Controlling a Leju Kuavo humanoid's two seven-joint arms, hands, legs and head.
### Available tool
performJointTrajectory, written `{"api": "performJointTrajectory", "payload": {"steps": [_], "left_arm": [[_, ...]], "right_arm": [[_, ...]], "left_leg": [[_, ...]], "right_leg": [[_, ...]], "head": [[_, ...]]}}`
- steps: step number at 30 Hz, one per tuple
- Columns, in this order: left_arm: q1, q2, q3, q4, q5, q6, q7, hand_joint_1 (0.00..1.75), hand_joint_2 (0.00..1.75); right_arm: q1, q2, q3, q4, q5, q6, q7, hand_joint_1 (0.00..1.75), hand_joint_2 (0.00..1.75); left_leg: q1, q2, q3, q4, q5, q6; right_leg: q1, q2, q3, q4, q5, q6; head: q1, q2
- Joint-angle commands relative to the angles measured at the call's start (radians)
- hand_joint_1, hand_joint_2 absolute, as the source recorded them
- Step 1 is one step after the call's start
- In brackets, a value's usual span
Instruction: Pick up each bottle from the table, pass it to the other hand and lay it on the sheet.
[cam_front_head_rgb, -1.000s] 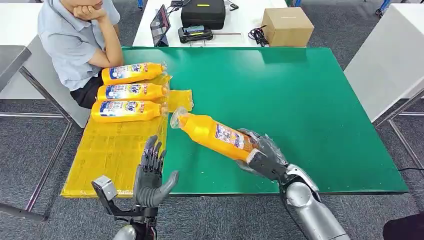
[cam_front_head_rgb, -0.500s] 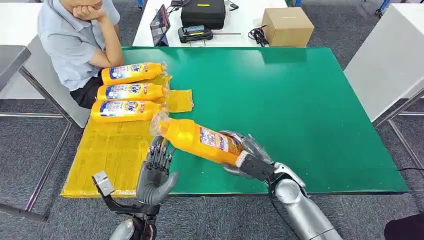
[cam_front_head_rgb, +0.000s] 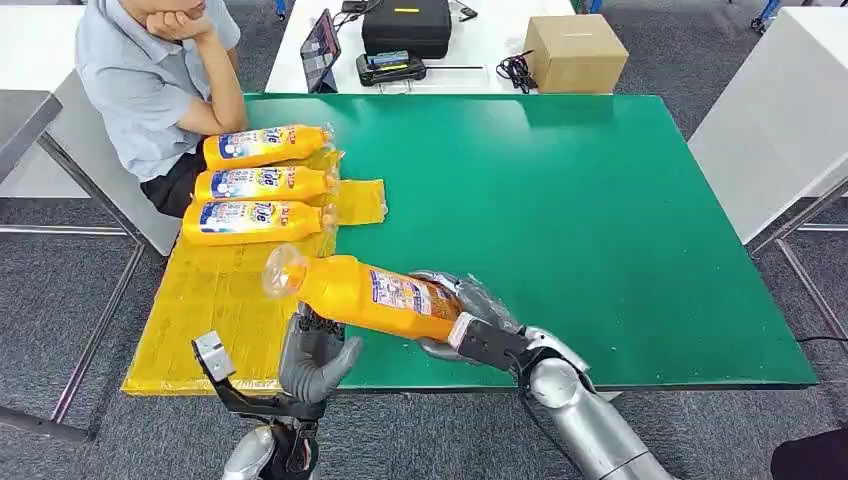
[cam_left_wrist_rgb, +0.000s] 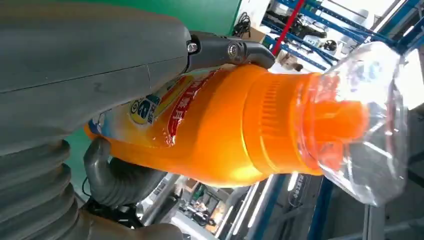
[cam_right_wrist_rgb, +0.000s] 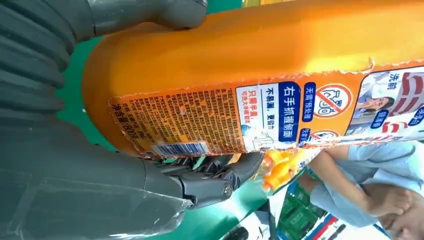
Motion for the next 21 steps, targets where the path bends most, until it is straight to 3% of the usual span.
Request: {"api": "performJointTrajectory", "payload": {"steps": [1,20,21], "left_arm": [[-0.062,-0.009,0.011,0.095,-0.007,0.04,-0.007,0.0,1.75],[-0.074,-0.016,-0.004,0.079,-0.037,0.055,-0.068,0.0,1.75],[-0.072,-0.018,-0.004,0.073,-0.038,0.056,-0.072,0.45,1.75]], "right_arm": [[-0.083,0.026,0.108,0.079,-0.005,0.022,-0.008,1.75,1.75],[-0.134,0.042,0.196,0.155,-0.063,0.076,-0.007,1.75,1.75],[-0.135,0.041,0.199,0.158,-0.065,0.077,-0.007,1.75,1.75]], "left_leg": [[0.001,0.002,0.002,0.0,-0.001,-0.001],[0.001,0.002,0.004,0.0,-0.001,-0.002],[0.001,0.002,0.003,0.0,-0.001,-0.002]], "right_leg": [[0.001,0.001,0.002,0.0,0.0,-0.002],[0.001,0.002,0.003,0.0,-0.001,-0.002],[0.001,0.002,0.003,0.0,-0.001,-0.002]], "head": [[0.0,0.0],[0.0,0.0],[0.0,0.0]]}}
